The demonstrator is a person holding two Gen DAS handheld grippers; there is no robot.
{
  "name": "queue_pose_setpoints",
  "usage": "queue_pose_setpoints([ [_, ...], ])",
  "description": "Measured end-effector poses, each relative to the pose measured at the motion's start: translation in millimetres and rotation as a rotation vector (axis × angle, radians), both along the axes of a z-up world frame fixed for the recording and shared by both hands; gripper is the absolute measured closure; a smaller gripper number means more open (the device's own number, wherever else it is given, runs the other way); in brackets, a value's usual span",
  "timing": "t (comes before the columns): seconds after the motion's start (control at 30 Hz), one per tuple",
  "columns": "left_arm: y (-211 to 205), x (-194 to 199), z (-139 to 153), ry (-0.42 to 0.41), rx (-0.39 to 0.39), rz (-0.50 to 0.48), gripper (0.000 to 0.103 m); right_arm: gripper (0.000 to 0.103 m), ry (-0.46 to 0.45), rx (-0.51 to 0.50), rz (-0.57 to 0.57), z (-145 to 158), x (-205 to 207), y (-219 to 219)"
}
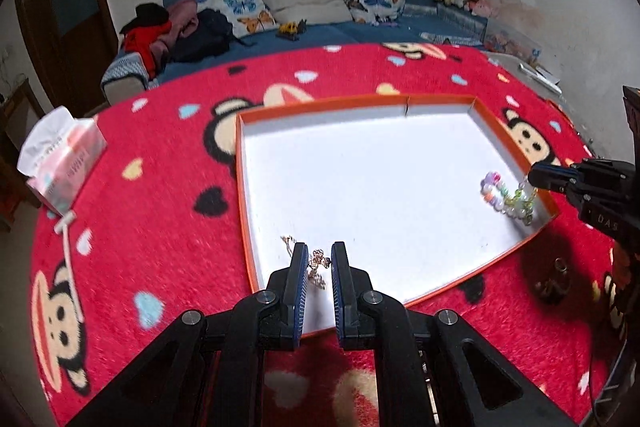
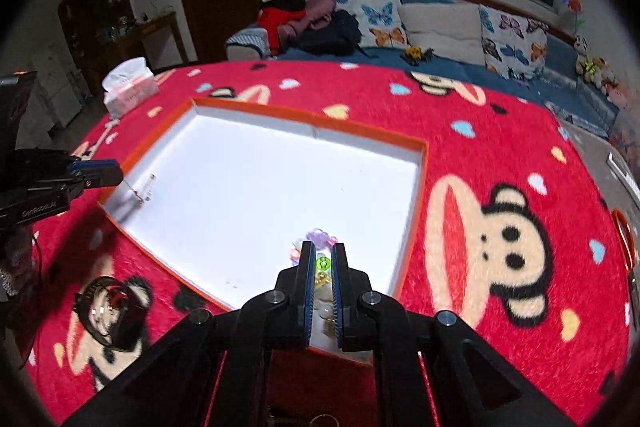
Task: Organize jewelry
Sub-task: 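Carry pendant and bracelets into the orange tray and open both tools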
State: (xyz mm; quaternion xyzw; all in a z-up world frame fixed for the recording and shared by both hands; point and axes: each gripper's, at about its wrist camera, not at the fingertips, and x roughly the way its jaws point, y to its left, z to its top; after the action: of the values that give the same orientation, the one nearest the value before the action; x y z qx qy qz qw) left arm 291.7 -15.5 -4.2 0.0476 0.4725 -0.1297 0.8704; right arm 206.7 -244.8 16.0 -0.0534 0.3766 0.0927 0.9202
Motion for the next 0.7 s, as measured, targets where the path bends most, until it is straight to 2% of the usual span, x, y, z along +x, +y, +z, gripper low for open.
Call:
queue_pose_setpoints([
  [0.17, 1, 6, -15, 0.033, 0.001, 0.015, 0.089, 0.093, 0.023, -0.001, -0.025, -8, 3, -6],
  [0.33, 1, 10, -17, 0.058, -0.009, 0.027, 0.089, 0.090, 0.034, -0.025, -0.030, -11, 5, -6],
  [0.4, 2, 9, -16, 0.060, -0.014, 0.028, 0.089, 0.074, 0.033, -0.026, -0.026, -9, 3, -6],
  [0.47, 2, 6, -13, 0.060, -0.021, 0.028, 0.089, 0.063, 0.020, -0.032, -0.028, -6, 1, -5],
  [0.53, 2, 3, -10, 0.057, -0.022, 0.024, 0.088, 0.060, 0.003, -0.034, -0.025, -2, -3, -5],
  [0.6, 1, -1, -5, 0.048, -0.019, 0.020, 0.074, 0.058, -0.002, -0.030, -0.025, 2, -5, -5],
  [0.67, 1, -8, 2, 0.023, -0.013, 0.021, 0.040, 0.056, -0.009, -0.028, -0.022, 5, -8, -4],
  [0.7, 1, -12, 5, 0.009, -0.014, 0.017, 0.036, 0.056, -0.013, -0.028, -0.019, 7, -10, -4],
])
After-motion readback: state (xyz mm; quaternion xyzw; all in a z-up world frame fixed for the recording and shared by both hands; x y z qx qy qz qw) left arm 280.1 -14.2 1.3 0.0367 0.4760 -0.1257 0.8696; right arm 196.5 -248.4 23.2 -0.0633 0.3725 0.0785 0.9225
